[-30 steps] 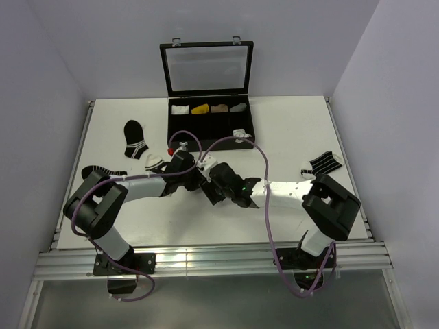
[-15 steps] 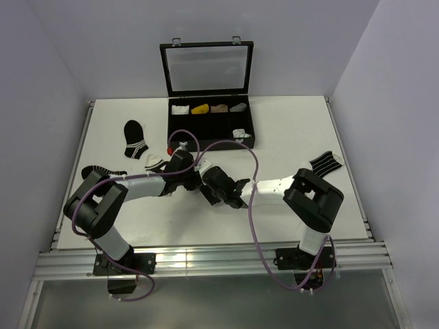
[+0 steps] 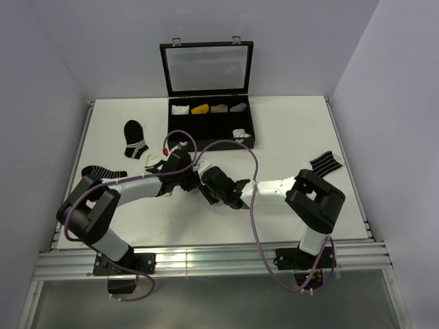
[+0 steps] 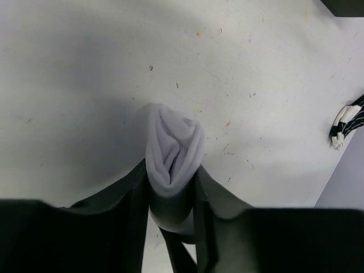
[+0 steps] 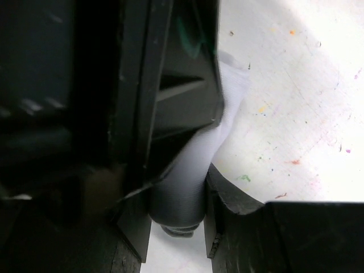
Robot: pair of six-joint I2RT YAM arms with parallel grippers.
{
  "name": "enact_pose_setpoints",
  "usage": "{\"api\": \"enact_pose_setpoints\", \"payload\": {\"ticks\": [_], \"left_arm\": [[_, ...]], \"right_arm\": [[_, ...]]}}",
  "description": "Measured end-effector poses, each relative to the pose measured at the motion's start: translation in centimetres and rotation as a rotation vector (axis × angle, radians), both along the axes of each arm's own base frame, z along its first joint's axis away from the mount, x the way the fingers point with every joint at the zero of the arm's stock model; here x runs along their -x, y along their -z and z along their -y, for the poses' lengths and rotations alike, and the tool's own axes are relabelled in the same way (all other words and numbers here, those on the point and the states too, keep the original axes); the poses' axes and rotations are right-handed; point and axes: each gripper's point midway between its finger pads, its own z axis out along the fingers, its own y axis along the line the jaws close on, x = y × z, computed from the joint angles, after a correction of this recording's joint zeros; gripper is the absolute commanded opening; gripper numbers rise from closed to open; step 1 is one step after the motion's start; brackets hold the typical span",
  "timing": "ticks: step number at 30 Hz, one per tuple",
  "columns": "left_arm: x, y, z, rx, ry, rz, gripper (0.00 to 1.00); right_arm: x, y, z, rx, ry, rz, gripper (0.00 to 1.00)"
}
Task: Roll the socks
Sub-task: Pick up the sock at the center of the board.
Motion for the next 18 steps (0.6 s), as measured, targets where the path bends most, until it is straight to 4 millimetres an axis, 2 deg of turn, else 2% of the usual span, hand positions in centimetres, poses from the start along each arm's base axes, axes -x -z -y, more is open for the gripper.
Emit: {"api": "enact_pose_setpoints", "payload": {"ticks": [1, 4, 7, 9, 18], "left_arm": [[0.1, -0.3, -0.3, -0.006, -0.005, 0.004, 0.52], [-0.1, -2.2, -1.5, -0.018, -0.031, 0.038, 0.67], [-1.1, -4.8, -3.3, -0.010, -0.081, 0.096, 0.73], [-1.9, -6.2, -4.8, -0.011, -0.124, 0.134, 0.74], [-3.4, -9.2, -11.6, -0.062, -0.258, 0.197, 0.78]], "right_arm": [[0.1, -0.3, -0.1, -0.011, -0.005, 0.000, 0.00], [0.4, -1.1, 0.8, -0.025, 0.018, -0.007, 0.00], [0.3, -1.3, 2.7, -0.004, 0.056, -0.022, 0.00], [0.4, -1.5, 3.7, 0.011, 0.073, -0.028, 0.00], [-0.4, -5.1, 5.3, -0.005, 0.104, 0.009, 0.00]]}}
